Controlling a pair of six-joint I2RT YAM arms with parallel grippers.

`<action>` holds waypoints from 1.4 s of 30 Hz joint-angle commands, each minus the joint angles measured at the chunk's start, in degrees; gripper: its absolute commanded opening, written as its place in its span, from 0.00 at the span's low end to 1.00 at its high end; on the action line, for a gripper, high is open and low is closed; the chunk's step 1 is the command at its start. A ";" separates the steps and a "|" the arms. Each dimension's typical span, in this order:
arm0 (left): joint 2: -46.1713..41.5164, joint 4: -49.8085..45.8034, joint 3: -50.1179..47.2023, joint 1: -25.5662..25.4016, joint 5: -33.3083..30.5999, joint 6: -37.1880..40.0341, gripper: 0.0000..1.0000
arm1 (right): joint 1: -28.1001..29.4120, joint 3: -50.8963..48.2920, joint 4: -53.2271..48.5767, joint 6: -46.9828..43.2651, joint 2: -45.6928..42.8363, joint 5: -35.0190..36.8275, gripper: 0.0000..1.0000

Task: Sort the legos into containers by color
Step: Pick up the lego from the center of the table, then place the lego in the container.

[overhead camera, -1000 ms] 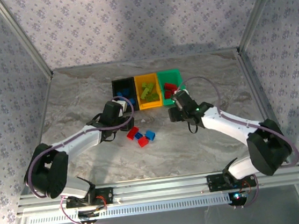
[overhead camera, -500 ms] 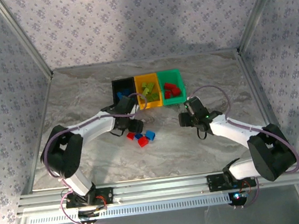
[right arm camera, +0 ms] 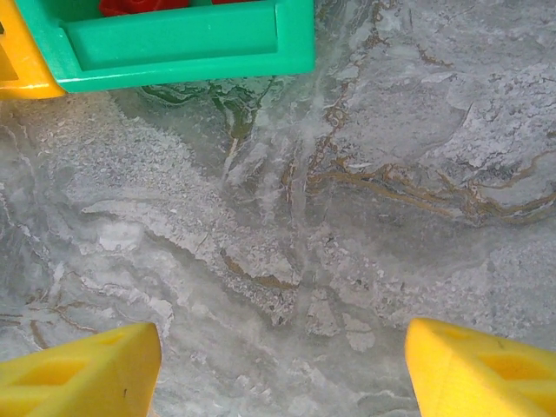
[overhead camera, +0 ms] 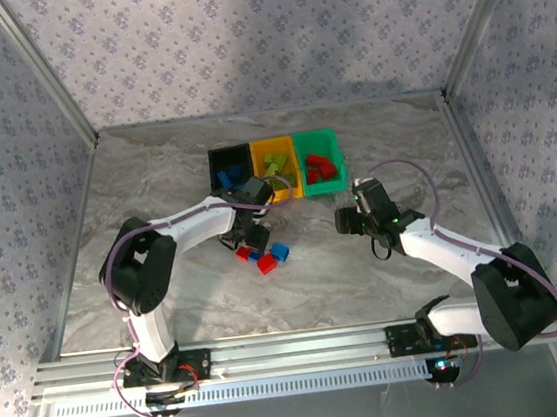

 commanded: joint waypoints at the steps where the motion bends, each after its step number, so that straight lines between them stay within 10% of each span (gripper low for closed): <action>1: 1.65 -3.15 2.27 0.04 -1.04 -0.39 0.55 | -0.38 -0.11 0.27 -0.95 0.06 -0.99 0.76; 21: -0.20 -2.00 2.86 -0.69 -1.66 -1.36 0.35 | -0.59 -0.64 -0.59 -0.95 -1.61 -0.34 0.76; 42: -0.23 3.38 17.90 -2.82 3.22 -0.72 0.34 | -1.75 -1.31 1.04 -0.29 -1.43 -2.72 0.76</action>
